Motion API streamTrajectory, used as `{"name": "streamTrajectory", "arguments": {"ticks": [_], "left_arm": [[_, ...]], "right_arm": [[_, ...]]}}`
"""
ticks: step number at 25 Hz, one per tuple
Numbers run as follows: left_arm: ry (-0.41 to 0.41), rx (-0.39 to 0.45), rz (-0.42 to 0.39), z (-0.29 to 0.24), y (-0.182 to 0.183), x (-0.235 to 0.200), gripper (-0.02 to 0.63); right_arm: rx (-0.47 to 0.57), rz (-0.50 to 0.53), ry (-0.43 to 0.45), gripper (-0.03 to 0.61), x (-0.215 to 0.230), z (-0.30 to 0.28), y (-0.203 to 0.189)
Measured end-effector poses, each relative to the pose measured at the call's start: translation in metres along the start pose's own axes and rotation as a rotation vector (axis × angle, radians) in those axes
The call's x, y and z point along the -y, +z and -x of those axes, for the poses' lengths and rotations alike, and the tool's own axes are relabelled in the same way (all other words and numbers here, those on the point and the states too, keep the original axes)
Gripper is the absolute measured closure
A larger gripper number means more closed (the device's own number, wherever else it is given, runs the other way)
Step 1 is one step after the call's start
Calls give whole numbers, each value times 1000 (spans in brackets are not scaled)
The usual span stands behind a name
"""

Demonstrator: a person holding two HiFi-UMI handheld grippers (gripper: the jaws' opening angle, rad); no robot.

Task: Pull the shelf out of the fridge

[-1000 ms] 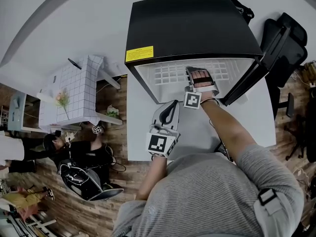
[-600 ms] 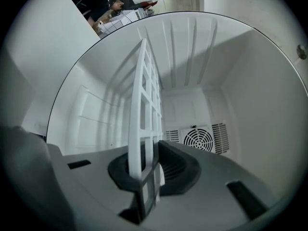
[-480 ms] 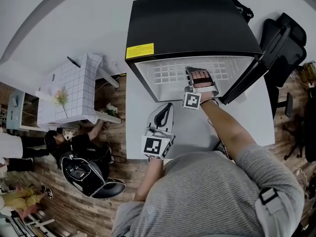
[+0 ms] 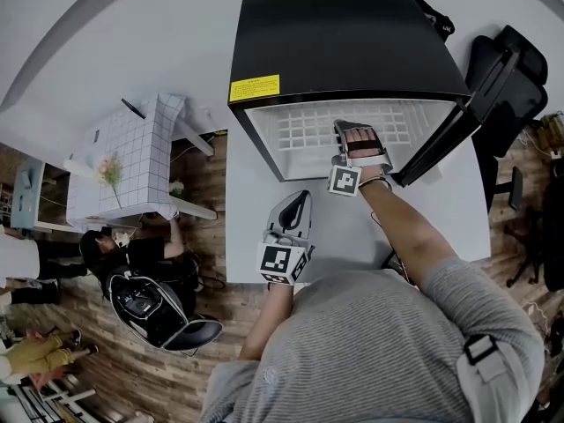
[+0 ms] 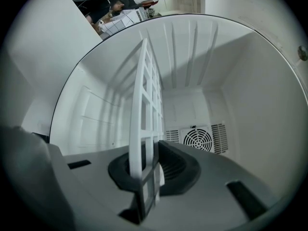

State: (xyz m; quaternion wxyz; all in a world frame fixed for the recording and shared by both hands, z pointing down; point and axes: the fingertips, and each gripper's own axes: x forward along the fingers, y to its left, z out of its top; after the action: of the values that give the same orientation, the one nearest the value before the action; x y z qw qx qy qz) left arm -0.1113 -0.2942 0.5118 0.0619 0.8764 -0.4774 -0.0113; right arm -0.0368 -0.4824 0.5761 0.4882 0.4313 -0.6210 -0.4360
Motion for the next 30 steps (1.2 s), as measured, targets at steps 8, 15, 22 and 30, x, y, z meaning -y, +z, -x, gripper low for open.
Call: {"name": "streamTrajectory", "arguments": {"ticks": [8, 15, 22, 30], "left_arm": [[-23, -5, 0, -3, 1, 5, 601], [-37, -3, -2, -2, 1, 8, 601], [-52, 4, -3, 3, 6, 12, 601], [-87, -1, 6, 13, 1, 26, 601]], "right_arm": [[-10, -13, 3, 543, 1, 4, 2], [-11, -10, 5, 543, -3, 15, 4], [-32, 6, -4, 543, -4, 21, 2], [-42, 29, -24, 543, -10, 42, 2]]}}
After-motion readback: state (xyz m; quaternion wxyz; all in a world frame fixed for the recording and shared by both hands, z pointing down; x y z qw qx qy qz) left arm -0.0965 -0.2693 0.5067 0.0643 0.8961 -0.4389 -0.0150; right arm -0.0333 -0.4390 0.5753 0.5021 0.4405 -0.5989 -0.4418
